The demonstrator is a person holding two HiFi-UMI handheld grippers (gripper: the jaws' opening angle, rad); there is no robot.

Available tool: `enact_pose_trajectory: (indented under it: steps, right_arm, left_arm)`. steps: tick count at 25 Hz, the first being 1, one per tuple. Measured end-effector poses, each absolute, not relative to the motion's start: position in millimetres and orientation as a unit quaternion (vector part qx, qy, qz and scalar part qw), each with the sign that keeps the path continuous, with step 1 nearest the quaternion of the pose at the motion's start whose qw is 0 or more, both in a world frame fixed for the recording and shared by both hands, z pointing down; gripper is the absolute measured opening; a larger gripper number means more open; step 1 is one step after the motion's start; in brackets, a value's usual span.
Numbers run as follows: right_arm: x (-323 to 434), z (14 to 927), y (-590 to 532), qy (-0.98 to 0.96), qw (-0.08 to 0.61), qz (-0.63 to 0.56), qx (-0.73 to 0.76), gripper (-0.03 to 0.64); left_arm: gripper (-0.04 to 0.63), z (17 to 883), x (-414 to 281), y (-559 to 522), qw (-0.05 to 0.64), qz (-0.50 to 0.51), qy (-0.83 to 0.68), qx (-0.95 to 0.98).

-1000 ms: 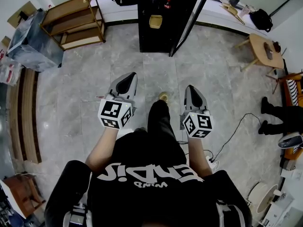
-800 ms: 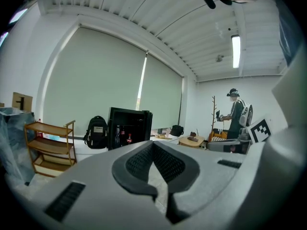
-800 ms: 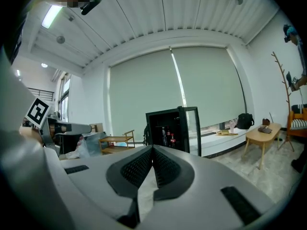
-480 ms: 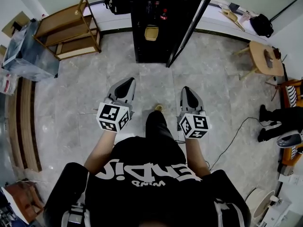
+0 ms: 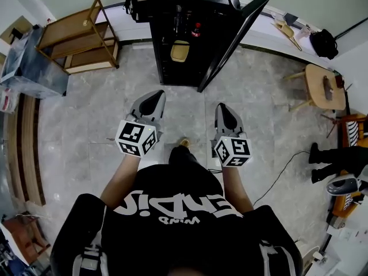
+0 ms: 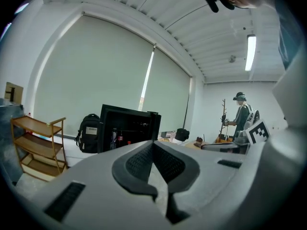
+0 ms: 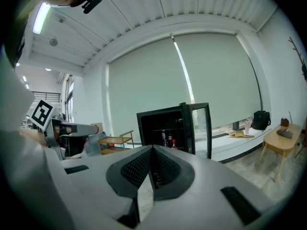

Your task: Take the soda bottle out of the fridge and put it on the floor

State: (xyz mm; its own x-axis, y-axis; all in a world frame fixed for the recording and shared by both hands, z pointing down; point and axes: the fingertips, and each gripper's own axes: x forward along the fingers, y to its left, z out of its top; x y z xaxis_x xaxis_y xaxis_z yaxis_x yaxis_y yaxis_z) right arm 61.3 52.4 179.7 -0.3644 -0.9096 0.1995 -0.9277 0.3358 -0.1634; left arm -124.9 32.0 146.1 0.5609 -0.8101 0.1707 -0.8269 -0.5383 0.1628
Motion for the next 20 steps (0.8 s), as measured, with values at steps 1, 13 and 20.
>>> enact_pose_trajectory:
  steps: [1,13,20]
  right_arm:
    - [66,179,41,-0.818,0.036,0.123,0.560,0.023]
    - [88,187,-63,-0.838,0.043,0.131,0.527,0.023]
    - [91,178,-98,-0.832,0.038,0.123,0.539,0.023]
  left_arm:
    - [0.006,145,-119,21,0.111,0.037,-0.470,0.875]
    - [0.006,141,-88,-73,0.118,0.028,-0.498,0.859]
    - [0.006,138,-81,-113,0.105,0.035,-0.484,0.868]
